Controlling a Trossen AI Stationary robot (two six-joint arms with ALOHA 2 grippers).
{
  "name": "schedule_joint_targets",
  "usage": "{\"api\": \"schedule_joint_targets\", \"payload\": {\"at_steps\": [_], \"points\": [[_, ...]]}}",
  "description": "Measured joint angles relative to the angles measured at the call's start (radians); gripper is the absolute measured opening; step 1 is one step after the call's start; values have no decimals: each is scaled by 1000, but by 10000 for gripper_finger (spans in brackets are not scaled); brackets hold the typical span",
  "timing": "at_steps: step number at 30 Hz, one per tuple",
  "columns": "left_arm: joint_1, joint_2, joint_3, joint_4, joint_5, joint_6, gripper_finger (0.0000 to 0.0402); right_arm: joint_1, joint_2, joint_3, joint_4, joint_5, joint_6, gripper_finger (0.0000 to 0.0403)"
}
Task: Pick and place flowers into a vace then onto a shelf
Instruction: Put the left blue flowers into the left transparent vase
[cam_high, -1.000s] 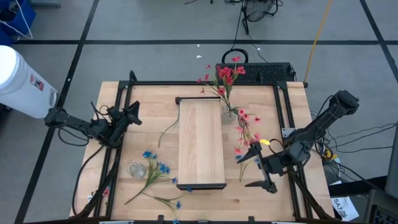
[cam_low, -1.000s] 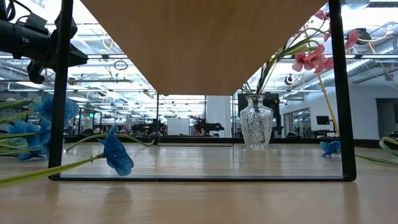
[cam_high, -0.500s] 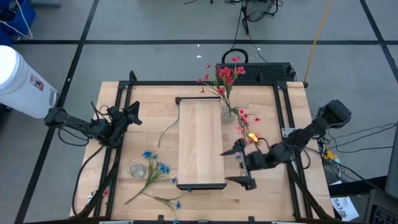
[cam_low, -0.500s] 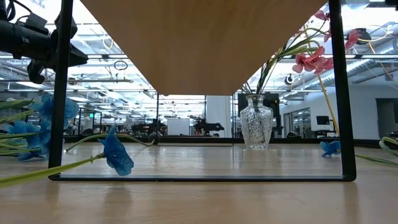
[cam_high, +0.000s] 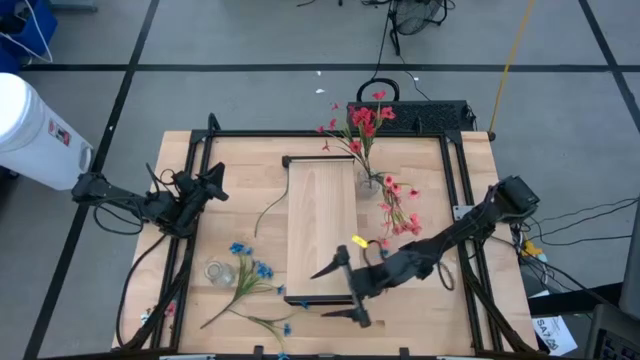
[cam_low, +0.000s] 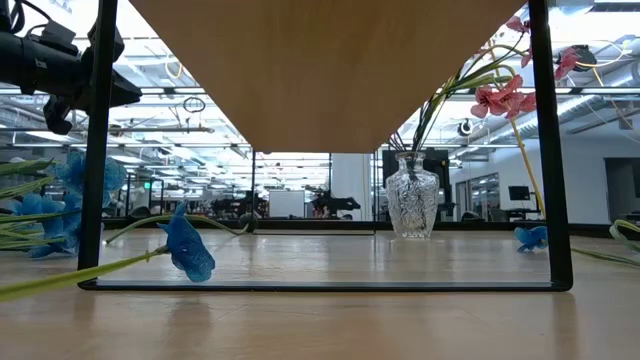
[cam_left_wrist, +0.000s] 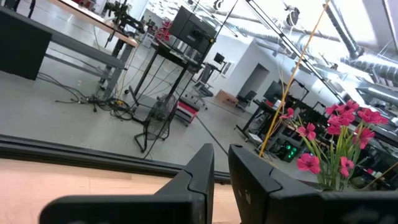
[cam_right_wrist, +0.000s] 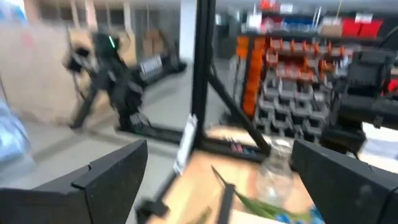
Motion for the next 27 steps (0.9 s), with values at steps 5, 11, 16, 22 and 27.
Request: {"api": "schedule_joint_targets", "payload": {"at_steps": [5, 11, 16, 22, 27], "points": [[0, 0, 0, 0, 0, 0, 51, -44, 39, 195, -278, -61, -65, 391], [0, 0, 0, 0, 0, 0, 51, -103, 123, 350, -396, -172, -116, 391], [0, 0, 0, 0, 0, 0, 51, -154, 197, 418, -395, -274, -124, 391], [0, 0, 0, 0, 0, 0, 51, -167, 250, 453, -384, -281, -163, 391], [0, 0, 0, 0, 0, 0, 51, -143, 160, 454, -489, -203, -144, 377]]}}
